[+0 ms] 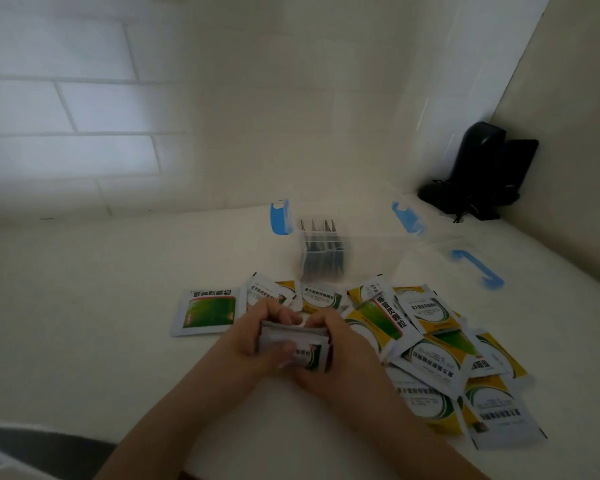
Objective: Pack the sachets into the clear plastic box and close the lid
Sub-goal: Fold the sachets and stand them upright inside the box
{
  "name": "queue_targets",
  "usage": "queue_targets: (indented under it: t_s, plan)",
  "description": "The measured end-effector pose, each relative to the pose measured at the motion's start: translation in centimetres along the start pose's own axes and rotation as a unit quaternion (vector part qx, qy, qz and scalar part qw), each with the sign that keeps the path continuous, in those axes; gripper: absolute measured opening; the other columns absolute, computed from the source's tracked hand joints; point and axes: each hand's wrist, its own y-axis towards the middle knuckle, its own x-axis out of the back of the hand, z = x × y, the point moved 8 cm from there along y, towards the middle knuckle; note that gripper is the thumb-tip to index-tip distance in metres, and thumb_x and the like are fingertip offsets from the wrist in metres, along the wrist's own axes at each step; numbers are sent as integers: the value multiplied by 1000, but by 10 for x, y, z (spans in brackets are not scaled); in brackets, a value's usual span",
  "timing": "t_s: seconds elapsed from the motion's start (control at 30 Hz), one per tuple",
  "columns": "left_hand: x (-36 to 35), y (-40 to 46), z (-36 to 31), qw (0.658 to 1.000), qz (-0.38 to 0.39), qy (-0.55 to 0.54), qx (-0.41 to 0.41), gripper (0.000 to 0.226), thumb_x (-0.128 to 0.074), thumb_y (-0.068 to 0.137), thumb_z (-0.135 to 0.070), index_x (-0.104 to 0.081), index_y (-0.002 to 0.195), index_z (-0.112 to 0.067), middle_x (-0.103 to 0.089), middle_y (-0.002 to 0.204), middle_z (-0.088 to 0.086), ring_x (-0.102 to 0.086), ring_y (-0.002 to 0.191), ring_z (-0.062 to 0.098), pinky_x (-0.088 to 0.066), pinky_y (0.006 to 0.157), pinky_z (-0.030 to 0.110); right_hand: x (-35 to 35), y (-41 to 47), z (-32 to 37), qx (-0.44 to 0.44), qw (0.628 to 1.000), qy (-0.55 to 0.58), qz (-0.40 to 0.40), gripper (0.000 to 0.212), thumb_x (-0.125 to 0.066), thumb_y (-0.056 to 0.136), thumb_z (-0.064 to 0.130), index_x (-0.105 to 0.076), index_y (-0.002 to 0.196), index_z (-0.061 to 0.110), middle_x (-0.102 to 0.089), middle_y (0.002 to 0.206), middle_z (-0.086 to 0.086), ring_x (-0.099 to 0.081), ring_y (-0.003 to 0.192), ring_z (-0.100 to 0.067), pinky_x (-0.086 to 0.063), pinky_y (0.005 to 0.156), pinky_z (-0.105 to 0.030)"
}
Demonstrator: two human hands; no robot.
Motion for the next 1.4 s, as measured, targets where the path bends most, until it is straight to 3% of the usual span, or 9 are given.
queue_targets:
  t_s: [0.17, 0.37, 0.5, 0.67, 0.77, 0.97, 1.17, 1.23, 1.4]
  plan:
    - [3, -10, 6, 997, -28, 73, 9, 49, -61, 75, 4, -42, 101, -33, -55, 106, -10, -58, 98, -2, -49, 74, 10, 3, -2, -7, -13, 1000, 5, 25, 36, -72, 70, 34, -41, 87, 40, -60, 92, 17, -58, 83, 5, -51, 65, -14]
    - [1, -15, -8, 973, -64, 223, -8, 43, -57, 85, -9, -30, 99, -38, -48, 97, -21, -49, 85, -7, -32, 74, -5, 5, -3, 0, 19, 998, -56, 32, 23, -63, 81, 27, -41, 85, 31, -61, 82, 5, -53, 70, -3, -39, 60, -8]
    - [4, 13, -61, 959, -34, 260, -108, 31, -61, 83, -14, -44, 90, -38, -61, 90, -21, -53, 89, -12, -37, 71, -2, 45, 3, 30, 74, 993, -18, -90, 21, -67, 77, 38, -47, 74, 34, -57, 72, 10, -52, 71, -7, -39, 59, -11]
    - [-1, 101, -127, 936, -40, 285, -204, 30, -60, 83, -17, -46, 88, -42, -60, 95, -14, -51, 91, 1, -40, 78, 7, 121, 44, 62, 111, 960, -96, -241, 19, -65, 81, 31, -47, 75, 27, -53, 74, 9, -49, 71, -6, -41, 60, -19]
    - [-9, 156, -135, 934, -56, 291, -202, 20, -59, 83, -15, -48, 95, -25, -58, 89, -5, -53, 78, 14, -39, 67, 12, 155, 77, 63, 99, 950, -118, -271, 22, -64, 79, 31, -45, 74, 20, -47, 69, 8, -46, 66, -10, -38, 59, -24]
    - [-24, 215, -81, 968, 50, 236, -75, 17, -57, 86, -9, -45, 91, -20, -66, 98, 11, -68, 73, 24, -56, 73, 37, 151, 133, 22, -16, 967, -213, -138, 23, -64, 81, 31, -45, 86, 18, -59, 82, -4, -54, 71, -20, -42, 59, -32]
    - [-25, 221, -45, 955, 79, 286, -29, 16, -49, 90, -10, -41, 93, -24, -59, 109, 2, -61, 64, 7, -47, 53, 15, 122, 150, -17, -125, 984, -130, 2, 34, -68, 76, 29, -51, 104, 18, -64, 87, -8, -64, 69, -18, -55, 59, -31]
    - [-26, 221, -45, 947, 84, 307, -35, 18, -48, 89, -9, -40, 94, -25, -60, 109, 3, -58, 64, 6, -42, 54, 16, 120, 151, -22, -143, 984, -100, 30, 35, -70, 74, 29, -47, 100, 22, -65, 89, -8, -67, 74, -21, -59, 68, -35]
    - [-33, 219, -43, 938, 105, 329, -33, 20, -46, 85, -4, -42, 94, -21, -62, 101, 10, -56, 77, 22, -42, 59, 25, 114, 153, -28, -170, 967, -165, 95, 31, -65, 75, 27, -49, 99, 19, -57, 73, 5, -56, 55, -2, -43, 47, -12]
